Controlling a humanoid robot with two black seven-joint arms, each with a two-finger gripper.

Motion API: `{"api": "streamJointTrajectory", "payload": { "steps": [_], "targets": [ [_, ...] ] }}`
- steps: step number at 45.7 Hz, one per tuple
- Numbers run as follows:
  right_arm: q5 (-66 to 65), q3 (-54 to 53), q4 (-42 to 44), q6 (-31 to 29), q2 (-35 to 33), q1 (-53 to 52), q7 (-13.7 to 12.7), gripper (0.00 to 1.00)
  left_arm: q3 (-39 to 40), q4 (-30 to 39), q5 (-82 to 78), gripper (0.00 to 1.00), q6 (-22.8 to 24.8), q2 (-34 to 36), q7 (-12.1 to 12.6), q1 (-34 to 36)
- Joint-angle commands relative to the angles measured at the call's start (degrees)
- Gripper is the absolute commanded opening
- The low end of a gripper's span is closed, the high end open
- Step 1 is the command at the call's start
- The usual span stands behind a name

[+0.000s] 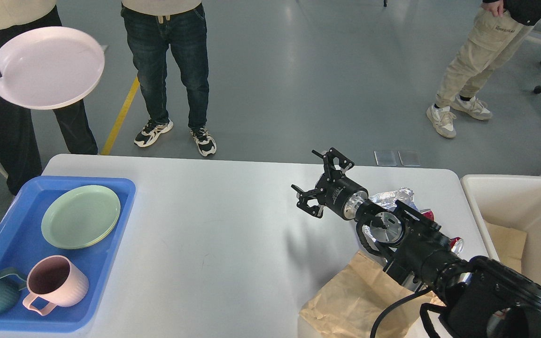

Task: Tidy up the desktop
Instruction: 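Lift the pink plate and lower it onto the green plate in the tray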

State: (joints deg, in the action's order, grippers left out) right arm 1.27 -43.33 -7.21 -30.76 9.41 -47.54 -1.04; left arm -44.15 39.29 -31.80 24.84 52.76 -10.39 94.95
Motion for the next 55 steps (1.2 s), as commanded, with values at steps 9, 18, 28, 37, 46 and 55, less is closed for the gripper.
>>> {"api": "streamJointTrajectory", "payload": {
  "steps": [9, 18, 28, 37, 46, 55],
  "targets": [
    [0.05, 0.00, 0.00, 0.00, 0.00, -0.01, -0.01, 1.00, 9.77, -27.95, 0.86, 0.00, -1.46, -7.93, -10.53, -32.89],
    [-0.04, 0.00, 0.00, 0.00, 0.00, -0.01, -0.01, 1.00, 14.26, -28.30, 1.04, 0.00, -4.53, -11.18, -7.28, -39.40],
    [-0.04, 0.00, 0.00, 0.00, 0.00, -0.01, -0.01, 1.00, 18.22, -28.30, 1.04, 0.00, -7.35, -15.05, -3.68, -43.27],
    [-0.04, 0.00, 0.00, 0.00, 0.00, -0.01, -0.01, 1.00, 19.63, -28.30, 1.04, 0.00, -11.04, -19.09, -1.65, -45.82],
    [-0.04, 0.00, 0.00, 0.00, 0.00, -0.01, -0.01, 1.00, 23.06, -28.30, 1.21, 0.00, -12.71, -21.91, 0.81, -48.11],
    [-0.04, 0.00, 0.00, 0.00, 0.00, -0.01, -0.01, 1.00, 23.32, -28.30, 1.30, 0.00, -14.03, -24.11, 1.60, -49.34]
  ]
}}
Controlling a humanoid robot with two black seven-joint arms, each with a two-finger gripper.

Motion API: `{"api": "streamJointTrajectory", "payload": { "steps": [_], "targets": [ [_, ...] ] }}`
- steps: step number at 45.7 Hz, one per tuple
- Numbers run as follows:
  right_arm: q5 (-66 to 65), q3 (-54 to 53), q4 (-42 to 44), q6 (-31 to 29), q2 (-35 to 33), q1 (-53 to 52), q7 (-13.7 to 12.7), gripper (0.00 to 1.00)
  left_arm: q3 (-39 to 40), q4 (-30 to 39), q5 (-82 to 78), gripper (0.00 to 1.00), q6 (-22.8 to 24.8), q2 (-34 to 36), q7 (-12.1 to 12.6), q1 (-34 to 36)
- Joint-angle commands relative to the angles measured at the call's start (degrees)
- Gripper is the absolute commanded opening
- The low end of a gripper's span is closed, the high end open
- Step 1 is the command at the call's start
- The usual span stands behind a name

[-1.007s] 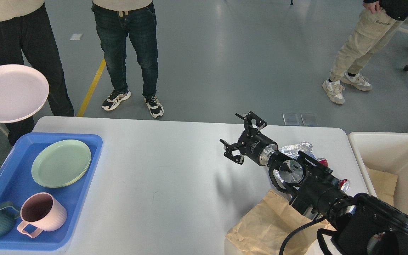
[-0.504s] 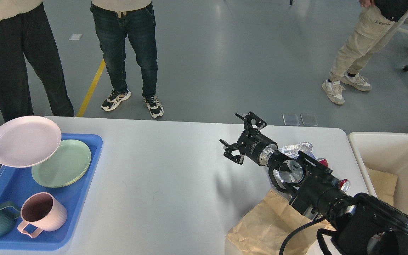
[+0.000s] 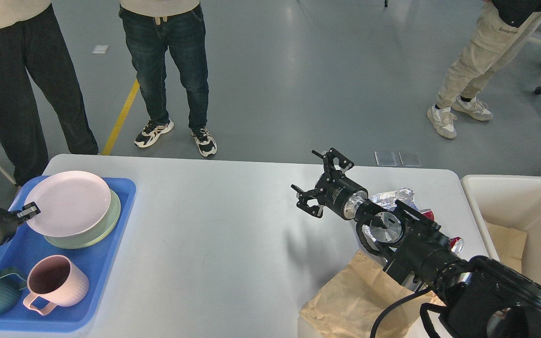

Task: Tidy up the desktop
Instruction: 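Lift the pink plate and lower it onto the green plate in the tray, then release the plate and bring the left gripper back over the tray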

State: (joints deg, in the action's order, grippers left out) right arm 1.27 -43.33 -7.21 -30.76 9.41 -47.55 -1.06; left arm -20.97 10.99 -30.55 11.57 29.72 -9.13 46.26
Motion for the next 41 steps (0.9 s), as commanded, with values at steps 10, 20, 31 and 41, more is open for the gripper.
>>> {"api": "streamJointTrajectory", "payload": {
  "steps": [10, 20, 31, 41],
  "targets": [
    [0.05, 0.00, 0.00, 0.00, 0.00, 0.00, 0.00, 1.00, 0.14, 0.00, 0.05, 0.16, -0.85, -1.33, 0.34, -0.65],
    [0.05, 0.00, 0.00, 0.00, 0.00, 0.00, 0.00, 1.00, 0.23, 0.00, 0.14, 0.59, -0.50, -0.63, -0.19, 0.23],
    [0.05, 0.00, 0.00, 0.00, 0.00, 0.00, 0.00, 1.00, 4.35, 0.00, 1.11, 0.74, 0.64, 2.62, -1.94, 2.69],
    [0.05, 0.00, 0.00, 0.00, 0.00, 0.00, 0.00, 1.00, 14.01, 0.09, 8.22, 0.82, 13.98, 10.34, -6.33, 10.42]
  ]
}}
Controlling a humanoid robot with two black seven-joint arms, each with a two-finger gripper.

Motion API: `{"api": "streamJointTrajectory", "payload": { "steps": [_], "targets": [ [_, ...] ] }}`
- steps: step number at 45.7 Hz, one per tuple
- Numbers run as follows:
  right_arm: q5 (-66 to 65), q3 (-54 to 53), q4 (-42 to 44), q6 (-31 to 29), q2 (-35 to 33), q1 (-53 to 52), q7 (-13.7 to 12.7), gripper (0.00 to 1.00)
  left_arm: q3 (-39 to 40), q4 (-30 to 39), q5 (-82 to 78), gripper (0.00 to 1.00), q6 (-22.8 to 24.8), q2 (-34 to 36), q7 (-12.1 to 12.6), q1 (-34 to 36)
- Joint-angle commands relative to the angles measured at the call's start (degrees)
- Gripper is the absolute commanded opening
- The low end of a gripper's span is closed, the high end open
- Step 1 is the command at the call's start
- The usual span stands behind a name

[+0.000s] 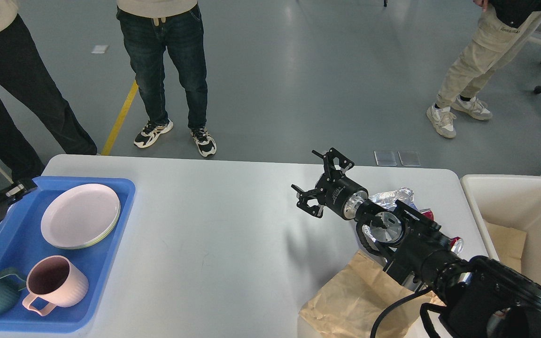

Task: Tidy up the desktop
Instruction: 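Release the plate and bring the left gripper back over the tray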

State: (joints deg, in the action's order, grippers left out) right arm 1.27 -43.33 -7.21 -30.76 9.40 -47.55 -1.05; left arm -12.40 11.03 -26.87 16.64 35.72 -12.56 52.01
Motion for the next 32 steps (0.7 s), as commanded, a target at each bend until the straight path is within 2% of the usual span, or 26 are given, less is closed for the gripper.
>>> {"api": "streamJointTrajectory", "payload": {
  "steps": [1, 8, 12, 17, 22, 26, 32],
  "targets": [
    [-0.04, 0.00, 0.00, 0.00, 0.00, 0.00, 0.00, 1.00, 6.84, 0.04, 5.93, 0.82, 11.64, 5.49, -3.51, 5.72],
    [-0.04, 0.00, 0.00, 0.00, 0.00, 0.00, 0.00, 1.00, 18.09, 0.04, 16.22, 0.85, 30.97, 9.81, -6.94, 11.62],
    [-0.04, 0.00, 0.00, 0.00, 0.00, 0.00, 0.00, 1.00, 27.40, 0.04, 22.72, 0.87, 38.11, 9.37, -6.42, 12.76],
    [-0.04, 0.00, 0.00, 0.00, 0.00, 0.00, 0.00, 1.00, 38.74, 0.31, 25.72, 0.91, 38.29, 4.64, -5.45, 12.85],
    [-0.04, 0.00, 0.00, 0.00, 0.00, 0.00, 0.00, 1.00, 46.31, 0.31, 26.51, 0.96, 37.41, 0.06, -4.14, 12.85],
    [-0.04, 0.00, 0.00, 0.00, 0.00, 0.00, 0.00, 1.00, 49.83, 0.57, 26.52, 0.96, 37.15, -2.49, -3.17, 12.85],
    [-0.04, 0.00, 0.00, 0.00, 0.00, 0.00, 0.00, 1.00, 50.89, 0.57, 26.86, 0.96, 36.45, -4.34, -2.29, 12.85]
  ]
}}
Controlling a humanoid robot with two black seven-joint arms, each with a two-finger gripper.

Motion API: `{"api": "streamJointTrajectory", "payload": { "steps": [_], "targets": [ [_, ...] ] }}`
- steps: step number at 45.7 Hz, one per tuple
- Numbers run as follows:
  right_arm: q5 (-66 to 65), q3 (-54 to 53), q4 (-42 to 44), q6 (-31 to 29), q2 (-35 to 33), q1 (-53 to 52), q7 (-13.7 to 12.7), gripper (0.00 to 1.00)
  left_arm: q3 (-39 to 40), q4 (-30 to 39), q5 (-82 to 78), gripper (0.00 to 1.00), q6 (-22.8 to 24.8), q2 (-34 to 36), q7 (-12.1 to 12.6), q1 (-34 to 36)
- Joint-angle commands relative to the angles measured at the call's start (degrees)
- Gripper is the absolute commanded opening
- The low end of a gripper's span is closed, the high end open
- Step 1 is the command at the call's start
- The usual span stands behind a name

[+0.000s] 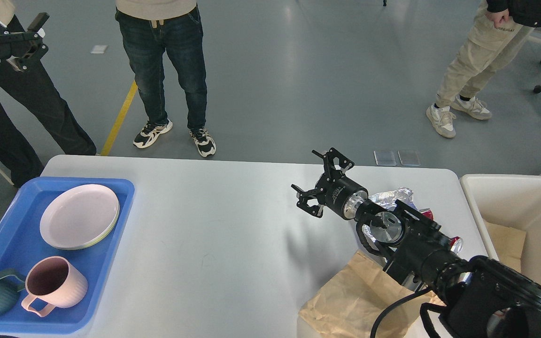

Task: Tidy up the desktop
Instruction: 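Release the plate and bring the left gripper back over the tray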

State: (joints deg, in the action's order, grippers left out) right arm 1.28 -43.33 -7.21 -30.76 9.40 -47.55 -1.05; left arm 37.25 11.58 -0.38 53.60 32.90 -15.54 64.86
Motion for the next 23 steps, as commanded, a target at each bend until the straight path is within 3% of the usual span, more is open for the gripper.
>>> {"api": "streamJointTrajectory", "payload": {
  "steps": [1, 7, 16, 23],
  "targets": [
    [-0.05, 0.00, 0.00, 0.00, 0.00, 0.00, 0.00, 1.00, 1.42, 0.02, 0.55, 0.98, -0.52, -1.52, 0.68, 0.00],
    [-0.05, 0.00, 0.00, 0.00, 0.00, 0.00, 0.00, 1.00, 1.60, -0.07, 0.73, 0.98, -1.65, -3.36, 0.68, -0.17],
    [-0.05, 0.00, 0.00, -0.26, 0.00, 0.00, 0.00, 1.00, 1.68, -0.07, 0.82, 1.00, -10.18, -7.58, 0.42, -0.08],
    [-0.05, 0.00, 0.00, -0.26, 0.00, 0.00, 0.00, 1.00, 1.68, -0.24, 0.91, 1.00, -11.33, -8.90, 0.42, -1.31]
  ]
}}
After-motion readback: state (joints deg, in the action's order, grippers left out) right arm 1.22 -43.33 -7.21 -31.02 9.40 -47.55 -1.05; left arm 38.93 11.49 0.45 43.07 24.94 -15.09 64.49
